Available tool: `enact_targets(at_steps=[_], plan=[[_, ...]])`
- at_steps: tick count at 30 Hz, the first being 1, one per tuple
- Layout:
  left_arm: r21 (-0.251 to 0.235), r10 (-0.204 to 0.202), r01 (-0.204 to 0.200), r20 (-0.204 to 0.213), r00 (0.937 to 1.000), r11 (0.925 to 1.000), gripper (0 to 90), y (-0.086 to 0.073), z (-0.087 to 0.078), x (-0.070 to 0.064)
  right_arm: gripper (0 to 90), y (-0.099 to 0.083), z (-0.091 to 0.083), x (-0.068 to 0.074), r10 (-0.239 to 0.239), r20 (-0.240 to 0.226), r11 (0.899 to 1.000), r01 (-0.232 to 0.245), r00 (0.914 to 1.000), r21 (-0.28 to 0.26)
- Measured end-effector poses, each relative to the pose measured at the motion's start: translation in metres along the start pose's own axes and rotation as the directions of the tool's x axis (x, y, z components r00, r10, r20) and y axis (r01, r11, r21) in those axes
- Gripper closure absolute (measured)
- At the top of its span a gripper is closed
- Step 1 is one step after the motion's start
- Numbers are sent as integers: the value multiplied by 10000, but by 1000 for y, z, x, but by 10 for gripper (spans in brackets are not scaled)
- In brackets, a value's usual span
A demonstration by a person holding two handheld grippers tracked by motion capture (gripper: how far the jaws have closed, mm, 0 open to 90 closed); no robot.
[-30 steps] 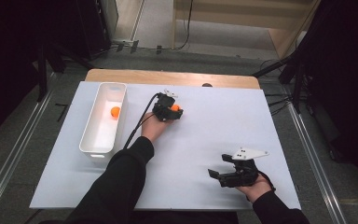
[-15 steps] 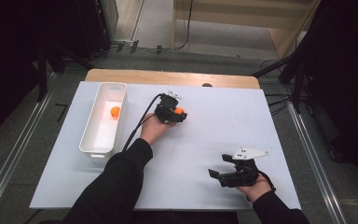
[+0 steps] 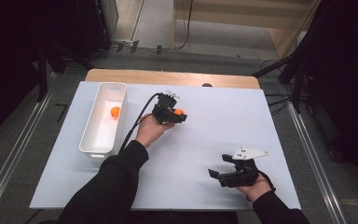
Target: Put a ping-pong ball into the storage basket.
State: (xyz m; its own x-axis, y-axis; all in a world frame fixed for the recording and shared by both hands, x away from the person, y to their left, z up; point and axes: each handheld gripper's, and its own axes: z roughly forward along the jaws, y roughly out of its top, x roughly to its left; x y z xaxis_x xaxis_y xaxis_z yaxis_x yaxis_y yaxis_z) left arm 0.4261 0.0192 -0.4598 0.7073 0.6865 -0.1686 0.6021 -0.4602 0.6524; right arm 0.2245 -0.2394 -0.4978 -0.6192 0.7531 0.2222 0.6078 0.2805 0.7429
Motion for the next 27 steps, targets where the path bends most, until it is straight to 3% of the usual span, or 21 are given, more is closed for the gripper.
enact_targets(at_steps=[11,16,22,27], plan=[[192,192,-198,300,9994,9996,509,-2,-15,-7,142,-2,-1,-1,50,52,10000,-50,10000,11],[59,21,-24,558,9984,10000,509,-6,-23,-7,141,-2,-3,-1,115,41,9999,-115,9999,-14],[89,264,-268,440,9987,9996,508,-11,-33,-6,142,-2,-2,-1,80,86,10000,-80,9999,-16],[-180,129,-120,519,9986,9998,508,-13,-43,-3,142,-1,-2,0,86,34,10000,-86,10000,-38]])
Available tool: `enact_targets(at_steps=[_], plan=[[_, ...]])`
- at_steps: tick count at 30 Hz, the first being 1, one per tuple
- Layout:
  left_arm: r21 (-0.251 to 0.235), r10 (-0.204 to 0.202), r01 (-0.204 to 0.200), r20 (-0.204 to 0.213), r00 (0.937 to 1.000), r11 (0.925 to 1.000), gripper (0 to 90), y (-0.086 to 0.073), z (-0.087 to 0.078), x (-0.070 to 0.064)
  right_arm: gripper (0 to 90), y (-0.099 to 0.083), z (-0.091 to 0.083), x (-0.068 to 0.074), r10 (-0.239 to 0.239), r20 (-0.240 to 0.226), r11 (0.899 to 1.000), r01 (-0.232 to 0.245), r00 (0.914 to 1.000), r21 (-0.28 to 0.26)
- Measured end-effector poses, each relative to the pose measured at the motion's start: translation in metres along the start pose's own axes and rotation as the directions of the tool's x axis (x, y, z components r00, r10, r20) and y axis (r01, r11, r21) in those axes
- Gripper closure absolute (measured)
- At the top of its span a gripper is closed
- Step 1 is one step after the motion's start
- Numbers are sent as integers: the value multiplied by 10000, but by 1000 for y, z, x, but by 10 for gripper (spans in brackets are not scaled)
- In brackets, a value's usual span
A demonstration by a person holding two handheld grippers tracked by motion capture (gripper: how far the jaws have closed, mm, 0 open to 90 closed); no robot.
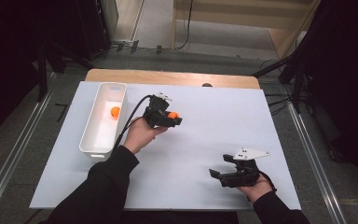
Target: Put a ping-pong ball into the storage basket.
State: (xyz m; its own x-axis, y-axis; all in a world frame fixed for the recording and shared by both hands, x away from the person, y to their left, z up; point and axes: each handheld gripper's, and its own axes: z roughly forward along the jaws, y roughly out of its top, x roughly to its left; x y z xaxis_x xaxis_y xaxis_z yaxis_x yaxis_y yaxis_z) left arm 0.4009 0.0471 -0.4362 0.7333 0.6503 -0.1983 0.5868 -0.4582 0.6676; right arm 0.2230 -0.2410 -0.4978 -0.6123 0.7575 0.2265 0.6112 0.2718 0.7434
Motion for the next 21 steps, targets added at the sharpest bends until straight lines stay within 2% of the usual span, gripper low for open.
enact_targets(at_steps=[10,14,19,21], plan=[[78,51,-52,165,9999,10000,508,-2,-6,1,142,1,0,0,-19,30,10000,19,10000,-64],[88,-110,107,391,9992,9999,509,0,-9,2,141,1,0,0,12,106,10000,-12,9999,-27],[263,28,-34,223,9997,9996,508,1,-14,2,142,1,-1,-1,84,12,9999,-84,10000,-138],[170,15,-18,220,9998,9999,508,2,-16,2,142,1,-1,-1,78,-3,9999,-78,10000,-137]])
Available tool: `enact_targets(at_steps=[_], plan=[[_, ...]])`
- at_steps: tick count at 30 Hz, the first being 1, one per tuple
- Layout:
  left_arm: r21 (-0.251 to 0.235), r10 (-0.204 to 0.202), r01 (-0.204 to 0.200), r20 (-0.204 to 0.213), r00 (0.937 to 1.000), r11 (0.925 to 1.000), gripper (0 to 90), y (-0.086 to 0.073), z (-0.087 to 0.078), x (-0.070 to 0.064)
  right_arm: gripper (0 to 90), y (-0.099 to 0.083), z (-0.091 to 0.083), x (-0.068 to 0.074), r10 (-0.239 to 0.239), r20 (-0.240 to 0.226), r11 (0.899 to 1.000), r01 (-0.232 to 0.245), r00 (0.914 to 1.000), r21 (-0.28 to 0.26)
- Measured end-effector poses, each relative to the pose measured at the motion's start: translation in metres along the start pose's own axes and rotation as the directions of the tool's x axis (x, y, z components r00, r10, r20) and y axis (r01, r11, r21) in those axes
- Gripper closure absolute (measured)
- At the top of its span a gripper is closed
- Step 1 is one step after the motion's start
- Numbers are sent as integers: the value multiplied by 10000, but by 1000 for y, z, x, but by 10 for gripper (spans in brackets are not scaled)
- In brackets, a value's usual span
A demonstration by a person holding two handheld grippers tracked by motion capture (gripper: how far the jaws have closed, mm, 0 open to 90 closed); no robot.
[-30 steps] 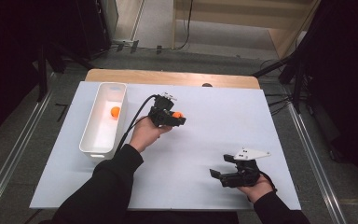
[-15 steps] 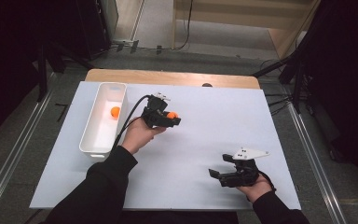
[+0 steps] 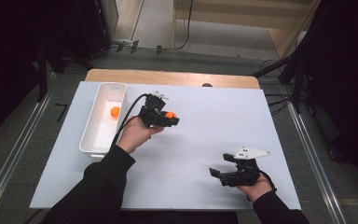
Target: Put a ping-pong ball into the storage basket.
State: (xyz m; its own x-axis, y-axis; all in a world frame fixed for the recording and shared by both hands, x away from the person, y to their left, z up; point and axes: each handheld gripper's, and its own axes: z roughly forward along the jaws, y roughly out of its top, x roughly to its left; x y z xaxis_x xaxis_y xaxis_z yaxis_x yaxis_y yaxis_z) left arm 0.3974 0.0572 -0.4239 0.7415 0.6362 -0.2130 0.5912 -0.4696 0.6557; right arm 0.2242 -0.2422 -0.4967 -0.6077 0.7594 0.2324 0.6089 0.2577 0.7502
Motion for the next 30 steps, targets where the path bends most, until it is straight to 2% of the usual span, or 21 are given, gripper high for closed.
enact_targets(at_steps=[8,20,22,30], plan=[[-82,-174,176,287,9994,9998,508,3,-15,5,142,-1,0,1,-39,16,10000,39,10000,81],[36,-31,31,76,10000,10000,508,5,-30,9,141,-1,-1,0,24,-1,10000,-24,10000,4],[17,44,-44,-48,10000,10000,508,5,-31,9,142,-1,-1,1,43,-10,10000,-43,10000,4],[86,101,-100,-92,9999,9999,508,5,-35,11,142,0,-1,2,-64,-13,10000,64,10000,-6]])
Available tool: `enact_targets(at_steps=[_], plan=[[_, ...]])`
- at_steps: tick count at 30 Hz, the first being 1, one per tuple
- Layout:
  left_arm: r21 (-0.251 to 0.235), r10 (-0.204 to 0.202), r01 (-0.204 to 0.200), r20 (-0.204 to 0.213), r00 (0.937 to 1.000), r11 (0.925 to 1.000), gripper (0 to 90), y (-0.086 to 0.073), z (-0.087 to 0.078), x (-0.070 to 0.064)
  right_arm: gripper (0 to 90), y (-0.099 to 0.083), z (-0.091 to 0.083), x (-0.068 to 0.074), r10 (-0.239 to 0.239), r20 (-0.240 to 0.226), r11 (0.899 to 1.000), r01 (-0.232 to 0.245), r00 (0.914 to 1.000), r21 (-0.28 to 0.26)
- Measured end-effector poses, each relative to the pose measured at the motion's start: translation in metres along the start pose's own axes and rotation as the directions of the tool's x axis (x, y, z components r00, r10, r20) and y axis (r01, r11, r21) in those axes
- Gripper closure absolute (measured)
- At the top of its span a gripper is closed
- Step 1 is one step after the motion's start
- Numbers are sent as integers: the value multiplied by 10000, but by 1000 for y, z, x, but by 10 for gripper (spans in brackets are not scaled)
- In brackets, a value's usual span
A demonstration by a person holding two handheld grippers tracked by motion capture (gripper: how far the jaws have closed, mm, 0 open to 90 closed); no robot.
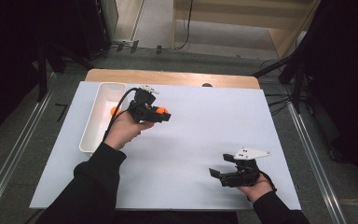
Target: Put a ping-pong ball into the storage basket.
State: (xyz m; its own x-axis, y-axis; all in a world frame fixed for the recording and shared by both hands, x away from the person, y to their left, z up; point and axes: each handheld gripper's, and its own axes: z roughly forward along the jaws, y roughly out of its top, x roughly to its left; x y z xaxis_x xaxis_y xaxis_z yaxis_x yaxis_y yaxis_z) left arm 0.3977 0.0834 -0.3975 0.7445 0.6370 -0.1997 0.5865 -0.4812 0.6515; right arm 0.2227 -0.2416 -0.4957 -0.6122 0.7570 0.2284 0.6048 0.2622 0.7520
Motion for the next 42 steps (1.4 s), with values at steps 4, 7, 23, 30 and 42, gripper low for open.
enact_targets(at_steps=[4,7,23,30,42], plan=[[-71,-84,83,-24,10000,9999,508,1,-3,3,141,0,0,0,53,33,10000,-53,10000,29],[-84,-114,114,-20,9999,9999,508,0,-6,5,142,0,0,0,38,18,10000,-38,10000,19],[-371,-225,216,-233,9995,9991,508,1,-21,15,142,0,1,0,-34,80,10000,33,10000,88],[-306,-231,219,-400,9989,9993,508,0,-28,19,142,0,1,0,-8,85,10000,7,10000,71],[-429,-532,504,-664,9964,9978,508,-2,-39,33,142,0,1,-1,30,100,10000,-30,9999,71]])
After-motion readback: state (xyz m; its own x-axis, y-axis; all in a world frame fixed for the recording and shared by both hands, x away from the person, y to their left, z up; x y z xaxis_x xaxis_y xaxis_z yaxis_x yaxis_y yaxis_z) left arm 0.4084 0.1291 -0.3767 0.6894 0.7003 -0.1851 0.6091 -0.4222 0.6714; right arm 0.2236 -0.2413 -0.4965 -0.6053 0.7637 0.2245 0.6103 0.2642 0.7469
